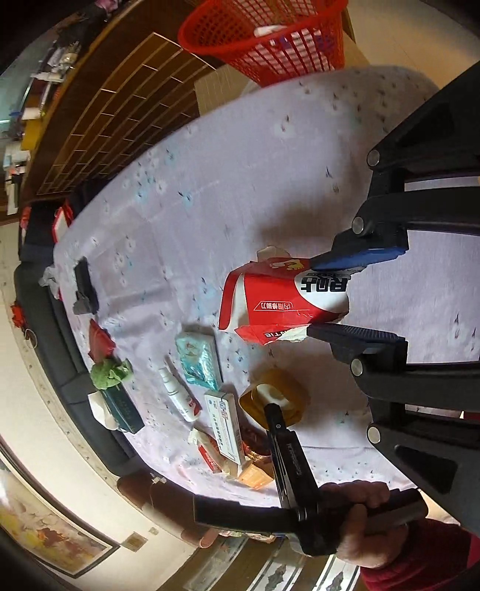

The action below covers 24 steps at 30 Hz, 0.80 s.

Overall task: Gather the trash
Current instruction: 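Grasp the red-white tissue packet with the right gripper while the left grasps the yellow container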

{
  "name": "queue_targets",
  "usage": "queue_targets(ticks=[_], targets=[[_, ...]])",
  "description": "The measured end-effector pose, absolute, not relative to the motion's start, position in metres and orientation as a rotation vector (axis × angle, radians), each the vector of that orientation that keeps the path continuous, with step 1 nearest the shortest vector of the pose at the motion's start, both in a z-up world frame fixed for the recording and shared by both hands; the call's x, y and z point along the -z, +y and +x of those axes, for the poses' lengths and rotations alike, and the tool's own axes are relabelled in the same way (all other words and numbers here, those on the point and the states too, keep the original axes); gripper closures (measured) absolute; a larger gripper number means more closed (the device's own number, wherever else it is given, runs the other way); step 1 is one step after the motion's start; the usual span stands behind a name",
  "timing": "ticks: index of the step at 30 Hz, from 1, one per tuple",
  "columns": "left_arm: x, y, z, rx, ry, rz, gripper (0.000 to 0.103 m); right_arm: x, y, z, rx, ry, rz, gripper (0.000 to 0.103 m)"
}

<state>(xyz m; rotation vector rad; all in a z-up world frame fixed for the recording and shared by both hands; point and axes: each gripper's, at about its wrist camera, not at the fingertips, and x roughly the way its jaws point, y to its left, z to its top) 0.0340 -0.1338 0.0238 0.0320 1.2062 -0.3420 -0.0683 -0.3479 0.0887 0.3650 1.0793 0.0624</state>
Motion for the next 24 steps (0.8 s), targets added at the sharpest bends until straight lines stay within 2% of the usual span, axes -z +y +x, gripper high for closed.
queue_targets(ticks=[12, 24], targets=[[-0.071, -0.165, -0.007, 0.334, 1.039, 0.157, 0.092, -0.088, -0.343, -0.057, -0.107, 1.065, 0.31, 0.072], [-0.089, -0.183, -0.019, 0.317, 0.972, 0.238, 0.092, -0.089, -0.351, -0.053, -0.127, 1.048, 0.325, 0.072]])
